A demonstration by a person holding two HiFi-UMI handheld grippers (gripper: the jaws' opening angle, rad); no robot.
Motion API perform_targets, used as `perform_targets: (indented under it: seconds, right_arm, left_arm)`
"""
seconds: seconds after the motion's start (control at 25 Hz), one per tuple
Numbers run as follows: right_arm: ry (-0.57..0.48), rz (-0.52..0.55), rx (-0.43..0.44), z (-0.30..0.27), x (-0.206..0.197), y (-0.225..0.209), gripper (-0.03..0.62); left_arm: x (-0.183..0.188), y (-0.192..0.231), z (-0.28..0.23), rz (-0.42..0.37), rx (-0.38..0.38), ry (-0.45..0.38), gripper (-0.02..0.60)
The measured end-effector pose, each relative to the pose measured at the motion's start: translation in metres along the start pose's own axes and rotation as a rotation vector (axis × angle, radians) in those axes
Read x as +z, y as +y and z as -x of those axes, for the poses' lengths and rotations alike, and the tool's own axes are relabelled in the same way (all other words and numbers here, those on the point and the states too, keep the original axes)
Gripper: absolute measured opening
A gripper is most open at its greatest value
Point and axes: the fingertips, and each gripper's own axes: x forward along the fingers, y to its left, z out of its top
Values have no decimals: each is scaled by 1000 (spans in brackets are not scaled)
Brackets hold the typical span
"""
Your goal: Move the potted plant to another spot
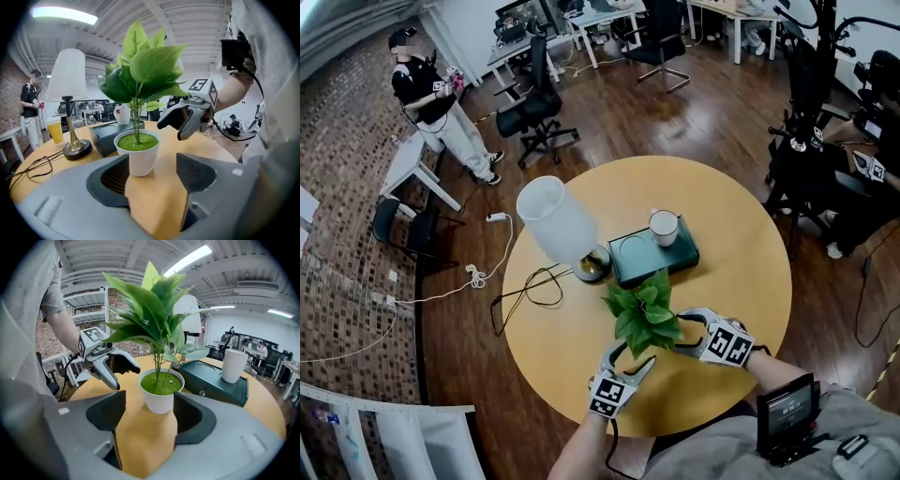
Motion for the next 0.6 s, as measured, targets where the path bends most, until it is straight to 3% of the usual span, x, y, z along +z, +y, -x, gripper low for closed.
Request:
perform_targets:
  seconds: [0.36,0.52,0.6]
  right_arm:
    - [-53,-1,-83,45,12,67,212]
    - [-86,7,-81,62,17,90,137]
    - [-109,0,-82,73,17,100,110]
  left_arm:
    - [17,-64,42,-33,-6,-75,125]
    - [33,-83,58,-13,52,-112,9]
    - [41,-98,66,12,74,-120,0]
